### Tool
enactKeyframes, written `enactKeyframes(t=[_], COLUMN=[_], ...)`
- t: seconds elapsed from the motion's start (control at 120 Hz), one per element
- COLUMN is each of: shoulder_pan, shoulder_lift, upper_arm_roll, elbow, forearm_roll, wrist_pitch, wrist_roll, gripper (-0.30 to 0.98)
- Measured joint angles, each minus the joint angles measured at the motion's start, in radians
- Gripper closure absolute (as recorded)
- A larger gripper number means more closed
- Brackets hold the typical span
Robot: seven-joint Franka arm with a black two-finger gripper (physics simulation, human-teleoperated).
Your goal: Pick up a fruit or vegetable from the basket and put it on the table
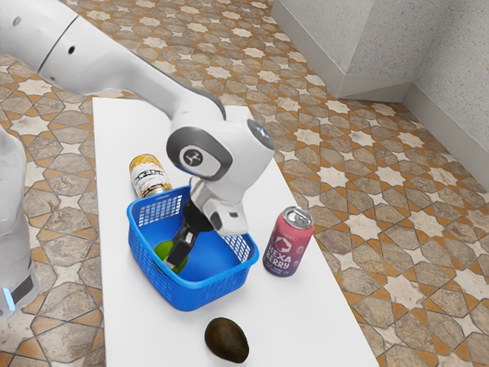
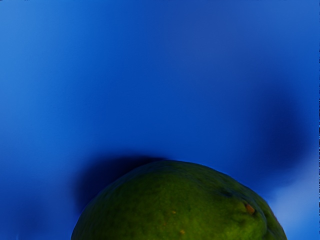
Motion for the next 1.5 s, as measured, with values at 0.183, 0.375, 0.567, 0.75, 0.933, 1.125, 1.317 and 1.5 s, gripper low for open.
enactKeyframes(t=[0.183, 0.375, 0.567, 0.75, 0.933, 1.125, 1.317, 1.5], shoulder_pan=[0.0, 0.0, 0.0, -0.001, -0.001, 0.0, 0.062, 0.193], shoulder_lift=[0.008, 0.018, 0.019, 0.016, 0.009, 0.008, 0.007, 0.009], upper_arm_roll=[-0.002, -0.003, -0.002, -0.002, 0.0, 0.005, 0.01, 0.01], elbow=[-0.011, -0.02, -0.02, -0.016, 0.01, 0.192, 0.385, 0.48], forearm_roll=[-0.011, -0.016, -0.017, -0.005, 0.012, 0.056, 0.126, 0.153], wrist_pitch=[0.018, 0.04, 0.049, 0.044, 0.028, -0.044, -0.161, -0.232], wrist_roll=[0.002, 0.003, 0.003, -0.006, -0.027, -0.054, -0.084, -0.101], gripper=[0.01, 0.01, 0.18, 0.43, 0.53, 0.6, 0.59, 0.46])
